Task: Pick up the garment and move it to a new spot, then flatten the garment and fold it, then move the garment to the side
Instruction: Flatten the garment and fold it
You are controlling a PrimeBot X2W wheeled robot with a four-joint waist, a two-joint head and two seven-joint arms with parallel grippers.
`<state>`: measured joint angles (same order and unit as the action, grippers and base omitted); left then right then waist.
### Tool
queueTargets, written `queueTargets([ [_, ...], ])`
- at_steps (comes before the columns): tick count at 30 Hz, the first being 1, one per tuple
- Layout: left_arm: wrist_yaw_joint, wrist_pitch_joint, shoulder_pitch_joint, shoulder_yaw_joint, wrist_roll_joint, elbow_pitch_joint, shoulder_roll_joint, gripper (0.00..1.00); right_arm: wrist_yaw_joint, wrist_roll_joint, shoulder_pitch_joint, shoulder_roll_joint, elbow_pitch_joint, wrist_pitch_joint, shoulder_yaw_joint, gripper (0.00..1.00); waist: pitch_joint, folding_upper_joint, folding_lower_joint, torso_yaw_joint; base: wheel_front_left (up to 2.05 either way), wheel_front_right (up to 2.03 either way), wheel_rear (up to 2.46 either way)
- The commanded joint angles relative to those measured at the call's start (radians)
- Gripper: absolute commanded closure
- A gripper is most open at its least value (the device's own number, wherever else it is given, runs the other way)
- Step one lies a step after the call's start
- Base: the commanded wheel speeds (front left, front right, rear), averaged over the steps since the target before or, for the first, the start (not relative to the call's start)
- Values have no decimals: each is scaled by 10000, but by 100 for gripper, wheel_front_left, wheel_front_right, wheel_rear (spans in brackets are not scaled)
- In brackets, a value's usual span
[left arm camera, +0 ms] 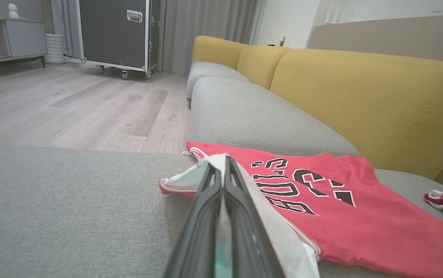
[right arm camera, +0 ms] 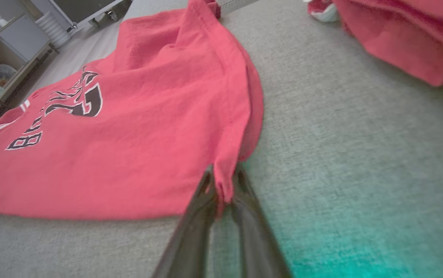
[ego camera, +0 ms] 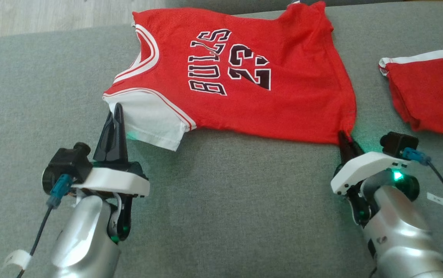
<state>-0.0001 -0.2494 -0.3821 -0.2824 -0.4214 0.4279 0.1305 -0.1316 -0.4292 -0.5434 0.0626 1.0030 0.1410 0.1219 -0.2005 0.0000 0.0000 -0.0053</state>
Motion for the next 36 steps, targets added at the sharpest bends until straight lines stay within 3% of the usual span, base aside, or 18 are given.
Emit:
queueTargets([
  [1, 5, -118, -274, 442, 99, -273, 135, 100, 9, -220, -150, -124, 94, 86, 556, 100, 33, 0, 0, -10, 0, 0, 0],
  [11, 82, -122, -119, 705, 12, -194, 207, 100, 9, -363, -726, -124, 544, 908, 669, 100, 378, 0, 0, -156, 0, 0, 0],
  [17, 91, -123, 5, 943, -80, -358, 250, 100, 9, -247, -895, -124, 17, 1143, 606, 100, 568, 0, 0, -276, 0, 0, 0],
  [24, -44, -123, 23, 1429, -396, -816, 359, 100, 9, 347, -1022, -63, -1531, 1196, 560, 100, 870, 0, 0, -517, 0, 0, 0],
  [33, -289, -123, -491, 2417, -1103, -2175, 634, 100, 9, 928, -1337, 770, -4334, 909, 1156, 100, 1498, 0, 0, -848, 0, 0, 0],
  [36, -188, -123, -711, 2953, -1402, -3050, 705, 100, 9, 945, -1341, 1058, -5407, 694, 1365, 100, 1686, 0, 0, -937, 0, 0, 0],
])
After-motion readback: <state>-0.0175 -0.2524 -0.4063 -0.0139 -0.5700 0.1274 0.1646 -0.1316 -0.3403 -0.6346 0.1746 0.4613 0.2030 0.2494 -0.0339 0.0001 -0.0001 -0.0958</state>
